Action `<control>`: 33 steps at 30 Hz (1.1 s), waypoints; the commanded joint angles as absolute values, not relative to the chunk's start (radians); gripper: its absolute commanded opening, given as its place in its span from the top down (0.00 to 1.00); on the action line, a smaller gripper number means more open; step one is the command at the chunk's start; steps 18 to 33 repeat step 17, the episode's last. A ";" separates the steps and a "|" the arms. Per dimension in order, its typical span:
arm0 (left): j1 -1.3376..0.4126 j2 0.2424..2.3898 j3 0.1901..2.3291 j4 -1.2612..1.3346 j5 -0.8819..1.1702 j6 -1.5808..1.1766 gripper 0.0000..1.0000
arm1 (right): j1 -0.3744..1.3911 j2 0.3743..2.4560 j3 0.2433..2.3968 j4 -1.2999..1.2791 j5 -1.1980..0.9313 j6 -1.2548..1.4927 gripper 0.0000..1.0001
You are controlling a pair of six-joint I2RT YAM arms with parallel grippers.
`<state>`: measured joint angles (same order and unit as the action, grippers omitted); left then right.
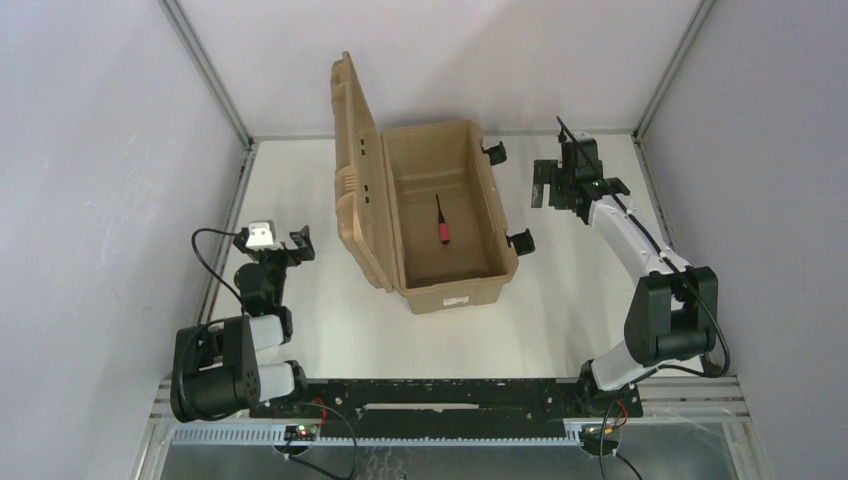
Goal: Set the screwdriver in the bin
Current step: Reset both arms
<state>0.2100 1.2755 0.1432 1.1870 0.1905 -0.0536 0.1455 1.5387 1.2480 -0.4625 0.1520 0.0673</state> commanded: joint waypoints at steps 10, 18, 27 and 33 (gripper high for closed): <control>0.209 1.267 0.122 1.213 0.198 -0.057 0.00 | 0.096 1.480 1.075 -0.324 0.121 0.125 0.00; 0.211 1.268 0.122 1.212 0.198 -0.057 0.00 | 0.083 1.478 1.048 -0.333 0.111 0.134 0.00; 0.211 1.268 0.122 1.212 0.198 -0.057 0.00 | 0.083 1.478 1.048 -0.333 0.111 0.134 0.00; 0.211 1.268 0.122 1.212 0.198 -0.057 0.00 | 0.083 1.478 1.048 -0.333 0.111 0.134 0.00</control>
